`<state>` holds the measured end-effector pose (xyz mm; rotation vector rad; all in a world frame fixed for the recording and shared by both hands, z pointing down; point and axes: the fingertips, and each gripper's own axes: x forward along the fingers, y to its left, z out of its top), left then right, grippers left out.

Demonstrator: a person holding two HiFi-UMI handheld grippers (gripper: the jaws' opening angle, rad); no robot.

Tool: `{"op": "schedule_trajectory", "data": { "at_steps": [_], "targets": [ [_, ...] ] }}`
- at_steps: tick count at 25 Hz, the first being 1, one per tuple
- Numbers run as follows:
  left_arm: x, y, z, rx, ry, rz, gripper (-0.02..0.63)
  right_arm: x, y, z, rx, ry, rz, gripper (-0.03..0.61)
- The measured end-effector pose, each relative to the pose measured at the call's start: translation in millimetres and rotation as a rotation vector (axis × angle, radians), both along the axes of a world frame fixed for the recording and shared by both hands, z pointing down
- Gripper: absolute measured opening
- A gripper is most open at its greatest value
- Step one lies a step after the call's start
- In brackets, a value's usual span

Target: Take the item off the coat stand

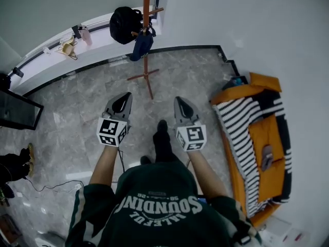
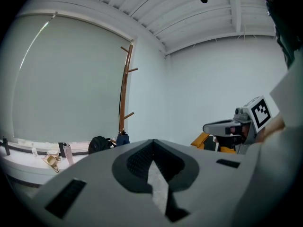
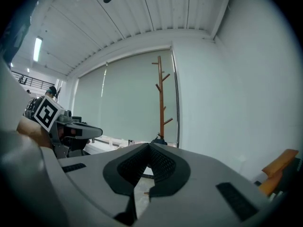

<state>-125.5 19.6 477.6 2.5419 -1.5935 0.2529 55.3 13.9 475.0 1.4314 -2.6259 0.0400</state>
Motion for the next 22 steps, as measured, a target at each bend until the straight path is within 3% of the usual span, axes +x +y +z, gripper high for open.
{"op": "schedule_trajectory", "data": {
  "at_steps": [15,22],
  "targets": [
    [5.6,-157.7,23.8,-0.085,-0.035,-0.082,0.002,-4.7,-181.3,18.0,-0.068,-0.014,-0.072,-0.002],
    [17.2,-207.4,24.7,-0.088,-0.044,-0.128,0.002,-8.6,-236.0,8.2,-0.080,-0.037,-0.137,-0.002]
  ]
}}
